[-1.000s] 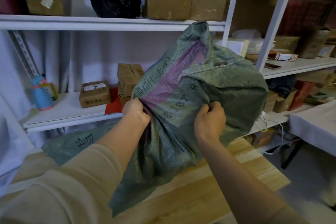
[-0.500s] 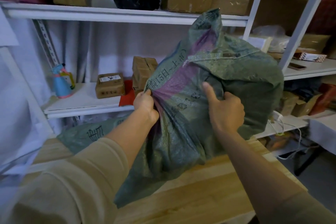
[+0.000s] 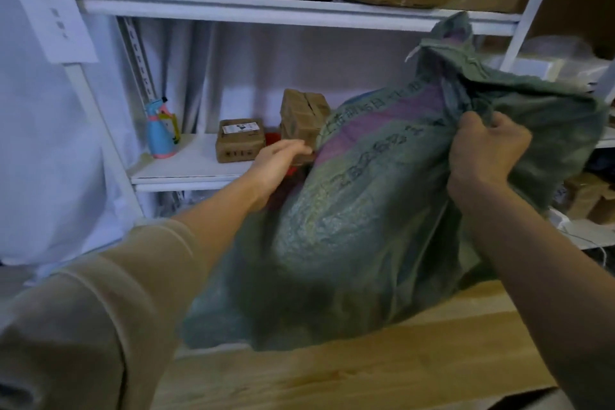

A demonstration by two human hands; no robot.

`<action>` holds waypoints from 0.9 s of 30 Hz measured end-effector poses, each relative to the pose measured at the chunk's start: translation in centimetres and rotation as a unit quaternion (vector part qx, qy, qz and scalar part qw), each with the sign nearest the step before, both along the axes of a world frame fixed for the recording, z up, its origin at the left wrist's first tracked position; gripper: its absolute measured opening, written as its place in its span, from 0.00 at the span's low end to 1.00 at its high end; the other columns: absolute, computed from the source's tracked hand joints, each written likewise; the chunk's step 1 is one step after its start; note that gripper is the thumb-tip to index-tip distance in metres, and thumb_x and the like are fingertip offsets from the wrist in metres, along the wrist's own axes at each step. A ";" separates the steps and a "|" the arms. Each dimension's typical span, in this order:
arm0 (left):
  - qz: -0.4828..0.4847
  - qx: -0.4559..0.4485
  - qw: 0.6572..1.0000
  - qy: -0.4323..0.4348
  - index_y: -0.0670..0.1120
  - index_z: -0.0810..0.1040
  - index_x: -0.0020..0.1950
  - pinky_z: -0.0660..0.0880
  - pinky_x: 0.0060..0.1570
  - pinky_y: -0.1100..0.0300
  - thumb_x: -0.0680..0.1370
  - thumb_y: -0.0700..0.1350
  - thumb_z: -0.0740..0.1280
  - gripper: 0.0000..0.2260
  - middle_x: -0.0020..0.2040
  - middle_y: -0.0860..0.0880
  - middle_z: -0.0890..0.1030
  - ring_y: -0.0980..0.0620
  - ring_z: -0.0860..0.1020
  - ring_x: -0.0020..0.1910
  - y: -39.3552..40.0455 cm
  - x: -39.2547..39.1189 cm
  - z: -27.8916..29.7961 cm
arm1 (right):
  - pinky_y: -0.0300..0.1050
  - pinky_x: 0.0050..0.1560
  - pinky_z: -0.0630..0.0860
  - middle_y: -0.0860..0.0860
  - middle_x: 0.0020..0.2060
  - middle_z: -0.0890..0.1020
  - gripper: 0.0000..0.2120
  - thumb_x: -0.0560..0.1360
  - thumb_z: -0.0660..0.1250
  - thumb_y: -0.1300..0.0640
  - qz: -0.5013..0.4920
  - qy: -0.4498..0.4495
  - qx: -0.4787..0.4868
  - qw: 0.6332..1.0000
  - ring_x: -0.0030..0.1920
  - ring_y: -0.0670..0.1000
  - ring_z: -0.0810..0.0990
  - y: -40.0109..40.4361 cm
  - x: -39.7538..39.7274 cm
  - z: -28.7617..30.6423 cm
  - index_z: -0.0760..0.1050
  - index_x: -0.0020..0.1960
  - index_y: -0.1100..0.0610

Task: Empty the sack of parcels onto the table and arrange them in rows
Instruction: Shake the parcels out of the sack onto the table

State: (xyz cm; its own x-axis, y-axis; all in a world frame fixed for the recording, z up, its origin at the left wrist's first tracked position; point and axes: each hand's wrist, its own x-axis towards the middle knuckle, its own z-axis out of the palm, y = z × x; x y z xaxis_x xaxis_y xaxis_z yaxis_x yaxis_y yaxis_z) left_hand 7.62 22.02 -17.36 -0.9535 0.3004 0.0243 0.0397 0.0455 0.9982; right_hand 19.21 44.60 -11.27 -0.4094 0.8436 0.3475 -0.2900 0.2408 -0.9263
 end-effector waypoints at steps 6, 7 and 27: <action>-0.135 -0.265 0.955 0.017 0.59 0.64 0.76 0.65 0.71 0.48 0.69 0.56 0.71 0.36 0.73 0.50 0.69 0.48 0.69 0.70 -5.0 0.3 -1.9 | 0.50 0.32 0.55 0.45 0.27 0.57 0.19 0.70 0.61 0.63 -0.026 0.042 -0.013 0.999 0.28 0.46 0.55 -1.0 -1.0 0.8 0.54 0.29 0.50; -0.151 -0.295 0.943 0.032 0.59 0.61 0.78 0.64 0.71 0.50 0.71 0.56 0.73 0.37 0.75 0.51 0.67 0.49 0.67 0.71 -5.2 0.4 -2.0 | 0.50 0.32 0.55 0.45 0.26 0.58 0.19 0.70 0.61 0.63 -0.030 0.051 -0.009 0.998 0.28 0.46 0.55 -1.3 -1.2 1.1 0.54 0.29 0.51; -0.161 -0.487 0.839 0.179 0.46 0.76 0.59 0.73 0.60 0.57 0.73 0.41 0.74 0.15 0.61 0.47 0.76 0.50 0.75 0.57 -8.5 0.8 -2.1 | 0.44 0.31 0.64 0.45 0.21 0.64 0.24 0.78 0.66 0.57 -0.042 0.135 0.019 0.990 0.25 0.45 0.63 -3.4 -3.8 5.0 0.61 0.26 0.50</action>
State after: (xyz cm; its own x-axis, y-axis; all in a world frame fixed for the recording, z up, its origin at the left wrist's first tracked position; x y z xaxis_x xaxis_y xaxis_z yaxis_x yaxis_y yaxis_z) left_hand 8.43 13.51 -19.49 -0.8028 0.5849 -0.1159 0.4960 0.7629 0.4147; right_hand 15.40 41.22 -6.24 -0.2273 0.8549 0.4664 -0.5031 0.3070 -0.8079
